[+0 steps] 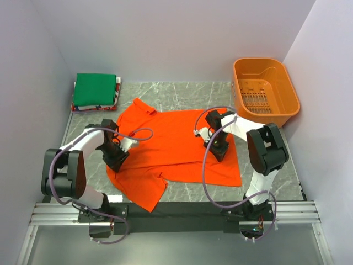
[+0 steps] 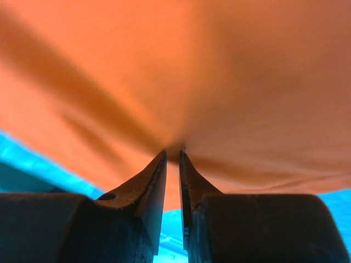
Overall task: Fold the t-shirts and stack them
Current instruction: Flatten the tshirt out
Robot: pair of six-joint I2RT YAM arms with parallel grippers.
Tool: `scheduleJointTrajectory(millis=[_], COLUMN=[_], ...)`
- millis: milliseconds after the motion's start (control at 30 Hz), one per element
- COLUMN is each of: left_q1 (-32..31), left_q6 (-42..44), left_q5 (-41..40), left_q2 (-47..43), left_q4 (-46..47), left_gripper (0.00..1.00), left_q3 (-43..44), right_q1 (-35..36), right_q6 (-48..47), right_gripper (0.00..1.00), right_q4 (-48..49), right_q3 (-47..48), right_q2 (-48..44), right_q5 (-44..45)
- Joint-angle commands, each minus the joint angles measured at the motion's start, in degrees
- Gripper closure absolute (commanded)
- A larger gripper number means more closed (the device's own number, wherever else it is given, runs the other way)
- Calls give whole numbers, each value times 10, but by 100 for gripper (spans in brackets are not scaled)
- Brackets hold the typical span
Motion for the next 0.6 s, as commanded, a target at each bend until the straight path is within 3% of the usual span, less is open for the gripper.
scheduleJointTrajectory(millis=[0,167,267,433,567], left_q1=[10,5,-9,-20,-29], left_q6=[-9,-112,-178,-246,-277], left_q5=[78,154,141,136,141], left_q2=[-4,99,192,349,432], left_q4=[-44,47,108,96,93], left_gripper=[59,52,48,60,69], left_q3=[136,335,433,625,688], right_q1=[5,-10,-27,-63,-87], right_q6=[-26,-7,14,35,35], right_gripper=[77,77,77,78,78], right_q4=[-65,-68,-51,-45,-53], right_q3=[31,96,139,212,256], right_q2=[-45,-38,-19,15,40], right_q5=[-54,-51,-46,-41,-37])
